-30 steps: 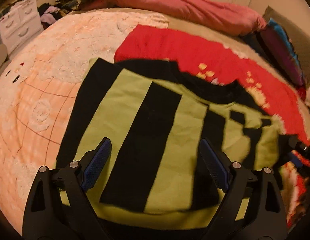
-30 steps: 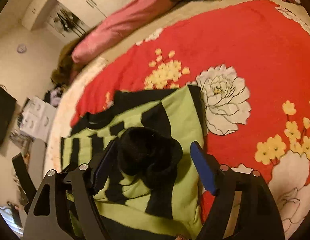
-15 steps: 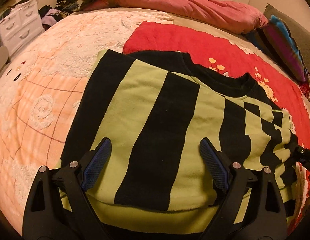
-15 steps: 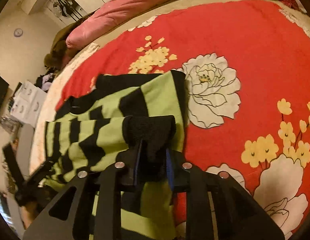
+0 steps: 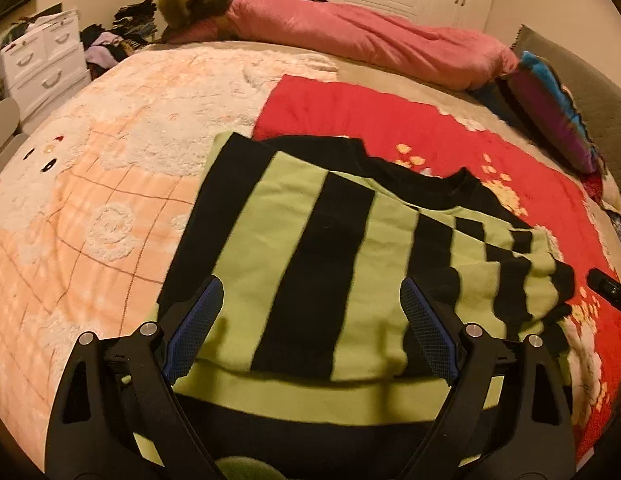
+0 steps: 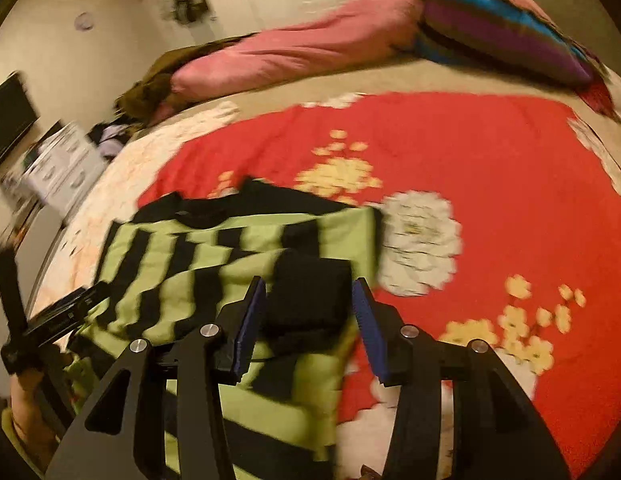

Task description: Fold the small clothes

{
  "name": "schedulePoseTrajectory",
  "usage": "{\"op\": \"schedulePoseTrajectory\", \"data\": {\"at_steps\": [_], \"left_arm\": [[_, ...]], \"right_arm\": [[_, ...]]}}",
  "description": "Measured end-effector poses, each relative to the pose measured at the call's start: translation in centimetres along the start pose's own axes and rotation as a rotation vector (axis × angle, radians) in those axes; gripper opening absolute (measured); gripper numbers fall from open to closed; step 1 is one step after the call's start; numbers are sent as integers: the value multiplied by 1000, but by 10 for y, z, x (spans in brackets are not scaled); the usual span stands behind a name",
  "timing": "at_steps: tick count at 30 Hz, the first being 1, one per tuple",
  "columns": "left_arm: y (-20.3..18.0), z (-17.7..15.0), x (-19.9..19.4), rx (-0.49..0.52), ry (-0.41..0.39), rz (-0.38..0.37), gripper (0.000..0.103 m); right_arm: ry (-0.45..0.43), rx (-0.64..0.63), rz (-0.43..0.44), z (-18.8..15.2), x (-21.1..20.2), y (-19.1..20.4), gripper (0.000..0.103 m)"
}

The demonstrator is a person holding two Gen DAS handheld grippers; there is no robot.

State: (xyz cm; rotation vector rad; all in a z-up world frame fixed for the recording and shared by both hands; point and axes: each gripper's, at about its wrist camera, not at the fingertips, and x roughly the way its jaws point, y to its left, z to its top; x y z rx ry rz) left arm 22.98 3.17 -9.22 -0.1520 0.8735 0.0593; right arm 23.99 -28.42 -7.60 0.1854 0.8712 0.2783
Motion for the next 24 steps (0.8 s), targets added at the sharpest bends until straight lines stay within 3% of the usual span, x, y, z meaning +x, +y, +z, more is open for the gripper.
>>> {"op": "schedulePoseTrajectory", "data": {"at_steps": [4,7,12,17,21,23,24], "left_arm": [[-9,-7,14,48,57,9,83],[-7,-13,28,59,117,25,83],[-3,-13,29,46,114,15,83],[-3,-8,14,22,68,-15,84],[-4,-6,-5,16,12,-3,90],[-4,-6,-14,7,-9,4,93],[-3,-5,-17,1,-16,5,93]], "right_arm": [[38,-56,27,-4,20,26,45],[117,-80,-30,-13,44,33,44],[134,-68,-29,-18,52,27,44],[105,-40,14,-15,34,23,58],[90,-32,36,-12,18,21,61],[76,-26,43,-11,11,21,77],[64,-22,56,-11,6,22,78]]}}
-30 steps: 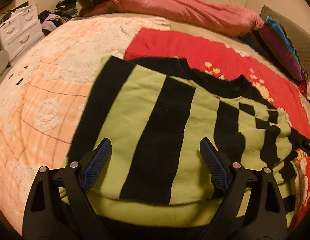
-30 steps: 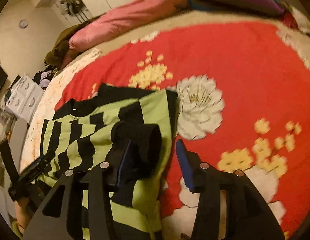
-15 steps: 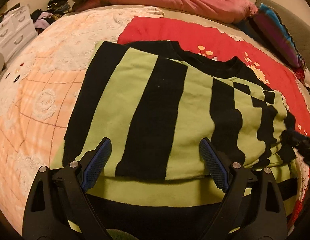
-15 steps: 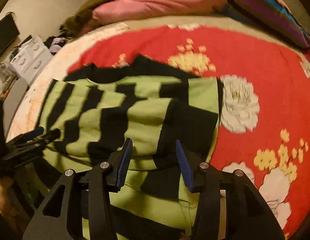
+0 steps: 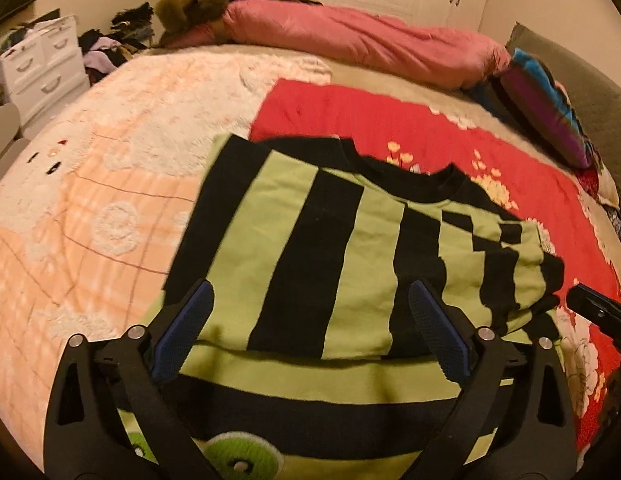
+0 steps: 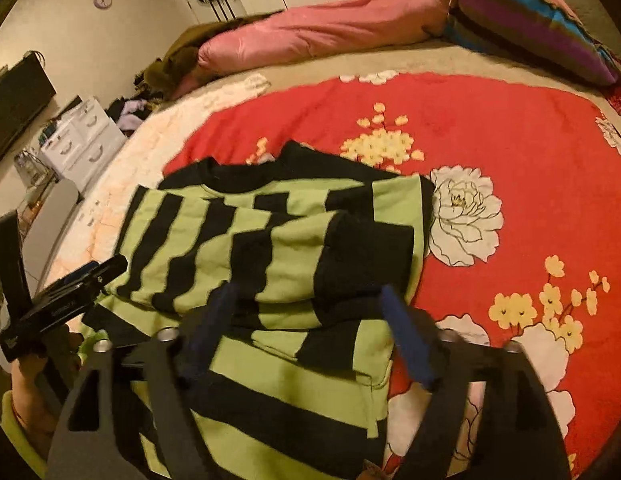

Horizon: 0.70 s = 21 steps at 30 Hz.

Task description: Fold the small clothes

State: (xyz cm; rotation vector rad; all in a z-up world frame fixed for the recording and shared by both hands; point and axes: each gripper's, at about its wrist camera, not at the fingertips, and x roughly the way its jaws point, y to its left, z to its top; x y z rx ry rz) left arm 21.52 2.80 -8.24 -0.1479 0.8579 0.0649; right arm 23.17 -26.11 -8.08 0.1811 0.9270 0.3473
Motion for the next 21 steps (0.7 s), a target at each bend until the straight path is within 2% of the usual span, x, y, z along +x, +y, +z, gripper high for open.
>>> {"op": "schedulePoseTrajectory", "data": {"at_steps": [8,21], "left_arm": [[6,-5,-34,-16,-42,21,93],[39,-17,-97,-43,-78,86,93]], "right_arm": [[-31,-38,21,-2,-31,11,79],[-42,-84,31,-19,-69,25,79]]}}
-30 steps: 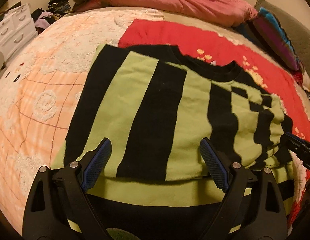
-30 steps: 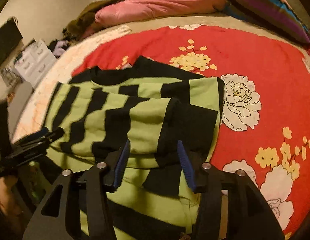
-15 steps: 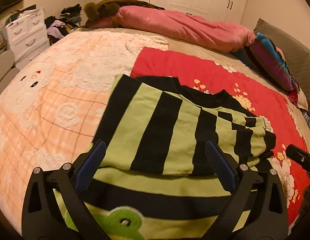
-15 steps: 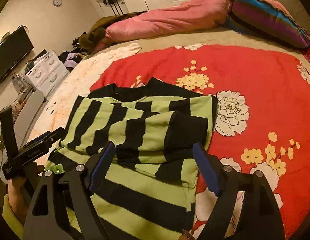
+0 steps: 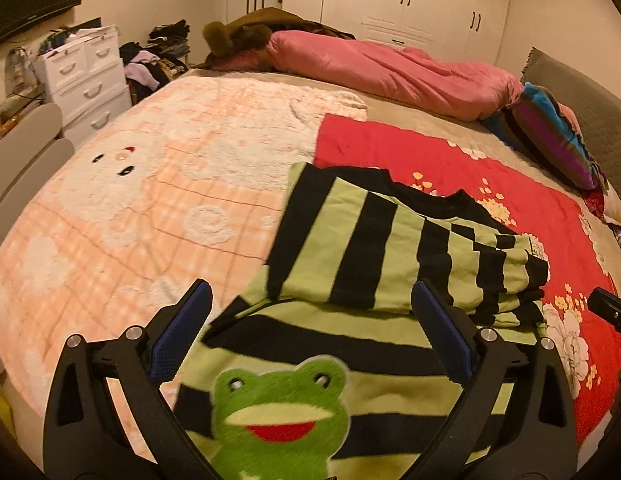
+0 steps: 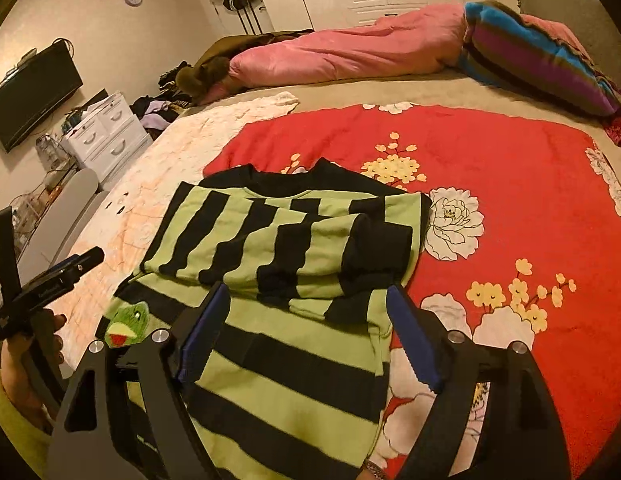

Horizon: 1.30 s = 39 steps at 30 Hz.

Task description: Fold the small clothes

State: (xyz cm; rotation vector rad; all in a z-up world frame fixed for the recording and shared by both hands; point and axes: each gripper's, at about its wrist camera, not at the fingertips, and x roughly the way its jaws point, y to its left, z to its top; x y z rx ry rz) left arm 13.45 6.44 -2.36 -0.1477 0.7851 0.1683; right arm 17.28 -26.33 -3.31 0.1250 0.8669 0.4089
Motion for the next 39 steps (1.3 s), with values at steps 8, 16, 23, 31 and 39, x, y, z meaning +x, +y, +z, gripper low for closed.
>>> {"op": "schedulePoseTrajectory", "data": {"at_steps": [8,16,23,31,39], "left_arm": [[45,-9,-33,-51,6,51,93],[85,-39,-45,-80,99,67,93],[104,-71,-53,-102,169,65,93],[116,-99,-51,-147,244,32,93],[122,-126,-33,-220,351,-42,93]], "right_arm": [[12,-45,9,-18,-23,9,79],[104,-101,32,-60,-35,16,80],[197,-111,43,-98,-36,16,80],[327,-141,80,-142,-38,24,80],[459,-165,78,-171,-22,35,80]]}}
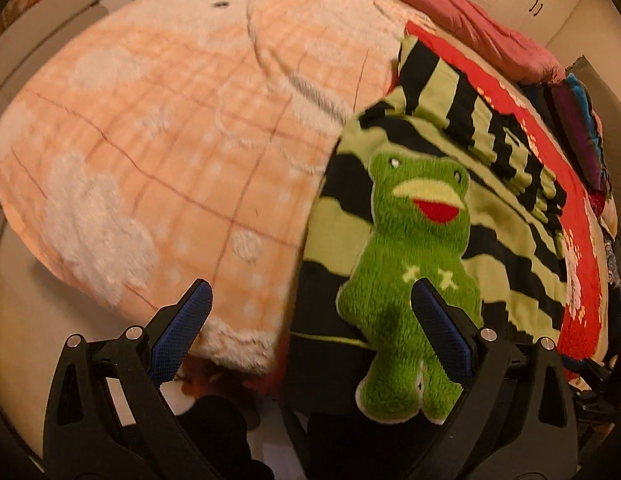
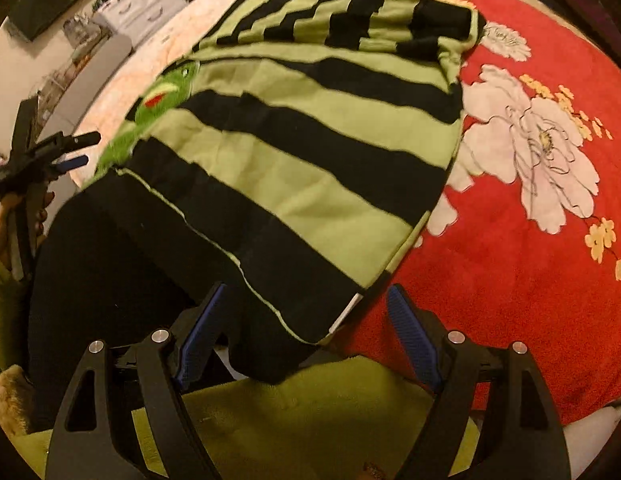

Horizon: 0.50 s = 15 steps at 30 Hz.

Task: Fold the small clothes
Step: 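Grasp the hem with the left gripper while the right gripper grasps the hem, lift toward the collar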

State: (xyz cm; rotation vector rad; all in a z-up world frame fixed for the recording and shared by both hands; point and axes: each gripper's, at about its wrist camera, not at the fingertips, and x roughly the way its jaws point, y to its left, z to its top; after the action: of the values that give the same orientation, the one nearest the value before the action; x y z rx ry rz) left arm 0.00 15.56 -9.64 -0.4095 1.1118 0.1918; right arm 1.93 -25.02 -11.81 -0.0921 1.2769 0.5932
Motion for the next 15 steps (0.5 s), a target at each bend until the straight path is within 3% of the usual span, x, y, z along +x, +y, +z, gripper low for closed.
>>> {"op": "schedulePoseTrajectory", "data": {"at_steps": [15], "left_arm": [[8,-18,23,-52,117,-79,91]], "right_arm": [[172,27,96,-10,31,-1,80]]}}
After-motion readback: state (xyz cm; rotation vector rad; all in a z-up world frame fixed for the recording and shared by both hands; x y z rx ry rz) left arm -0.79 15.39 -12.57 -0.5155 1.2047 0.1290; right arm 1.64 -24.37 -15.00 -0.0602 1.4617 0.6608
